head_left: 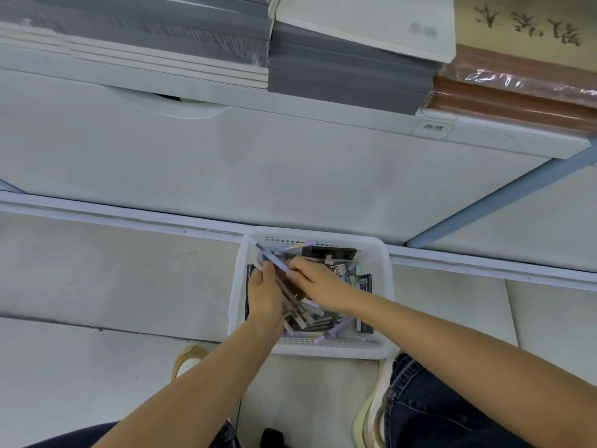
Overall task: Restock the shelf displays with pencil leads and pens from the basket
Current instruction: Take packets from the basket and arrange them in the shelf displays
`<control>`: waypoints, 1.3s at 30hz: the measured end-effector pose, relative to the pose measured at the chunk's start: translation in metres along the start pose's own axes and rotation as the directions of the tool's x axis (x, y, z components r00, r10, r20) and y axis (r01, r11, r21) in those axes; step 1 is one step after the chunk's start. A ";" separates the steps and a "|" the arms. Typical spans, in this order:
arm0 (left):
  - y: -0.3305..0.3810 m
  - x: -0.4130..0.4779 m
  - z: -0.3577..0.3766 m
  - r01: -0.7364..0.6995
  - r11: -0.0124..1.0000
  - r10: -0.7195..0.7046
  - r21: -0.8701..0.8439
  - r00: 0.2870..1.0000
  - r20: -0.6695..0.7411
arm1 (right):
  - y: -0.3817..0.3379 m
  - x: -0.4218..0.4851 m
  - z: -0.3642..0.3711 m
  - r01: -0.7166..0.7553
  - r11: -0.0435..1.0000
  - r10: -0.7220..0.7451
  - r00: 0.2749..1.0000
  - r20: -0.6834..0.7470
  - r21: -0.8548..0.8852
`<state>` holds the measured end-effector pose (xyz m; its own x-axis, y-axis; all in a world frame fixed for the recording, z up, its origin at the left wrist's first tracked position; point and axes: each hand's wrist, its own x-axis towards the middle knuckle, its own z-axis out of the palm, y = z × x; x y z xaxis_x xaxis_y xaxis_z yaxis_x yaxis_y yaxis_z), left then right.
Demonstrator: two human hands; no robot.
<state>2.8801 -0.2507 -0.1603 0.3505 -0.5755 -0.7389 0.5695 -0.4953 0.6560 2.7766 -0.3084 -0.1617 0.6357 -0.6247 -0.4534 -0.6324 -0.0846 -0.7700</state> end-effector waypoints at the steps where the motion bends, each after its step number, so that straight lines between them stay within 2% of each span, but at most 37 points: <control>1: 0.003 0.004 -0.004 -0.028 1.000 0.028 -0.006 1.000 -0.003 | 0.001 0.001 -0.004 -0.002 1.000 0.002 1.000 -0.003 -0.006; 3: 0.009 0.009 -0.010 -0.065 0.996 0.066 -0.060 0.998 0.005 | 0.005 0.000 -0.010 -0.004 1.000 0.004 1.000 0.010 0.000; 6: 0.010 0.011 -0.012 -0.054 0.991 0.058 -0.124 0.998 0.032 | 0.009 -0.002 -0.008 0.005 0.999 0.001 0.991 0.132 -0.047; 9: 0.000 0.016 -0.016 -0.076 0.995 0.076 0.065 0.997 0.013 | 0.012 -0.002 -0.003 -0.012 0.999 0.001 0.960 0.278 0.038; 11: -0.001 0.021 -0.021 -0.122 0.979 0.121 0.163 0.993 0.017 | 0.019 -0.003 -0.002 -0.038 0.998 0.022 0.961 0.277 0.052; 13: 0.000 0.025 -0.028 -0.142 0.967 0.136 0.210 0.990 0.042 | 0.038 -0.004 -0.003 -0.013 0.988 0.042 0.981 0.187 -0.152; 16: 0.002 0.028 -0.039 -0.097 0.968 0.078 0.230 0.993 0.093 | 0.071 -0.010 -0.003 -0.019 0.900 0.123 0.969 0.213 -0.435; 22: -0.004 0.025 -0.039 -0.046 0.954 -0.016 0.295 0.978 0.206 | 0.096 -0.010 0.011 0.018 0.845 0.134 0.961 0.244 -0.535; 26: -0.004 0.024 -0.039 -0.023 0.950 -0.051 0.312 0.973 0.225 | 0.099 -0.007 0.015 -0.012 0.839 0.199 0.937 0.287 -0.545; 29: -0.004 0.025 -0.041 -0.031 0.927 -0.059 0.375 0.972 0.227 | 0.099 -0.008 0.005 -0.017 0.880 0.182 0.935 0.303 -0.475; 32: -0.003 0.025 -0.039 -0.122 0.856 0.006 0.503 0.974 0.225 | 0.088 -0.007 -0.019 -0.010 0.898 0.146 0.950 0.276 -0.441; 35: 0.005 0.023 -0.033 -0.270 0.745 0.103 0.610 0.950 0.294 | 0.062 -0.003 -0.046 0.042 0.901 0.082 0.961 0.265 -0.432; 37: 0.015 0.018 -0.027 -0.344 0.693 0.140 0.634 0.926 0.350 | 0.040 -0.002 -0.063 0.067 0.915 0.042 0.965 0.259 -0.397; 39: 0.028 0.011 -0.022 -0.386 0.685 0.193 0.618 0.914 0.357 | 0.016 -0.004 -0.080 0.042 0.945 0.045 0.966 0.256 -0.324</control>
<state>2.9160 -0.2567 -0.1534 0.1645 -0.8538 -0.4938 -0.2044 -0.5193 0.8298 2.7285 -0.3690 -0.1358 0.6990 -0.4080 -0.5872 -0.7142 -0.3577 -0.6016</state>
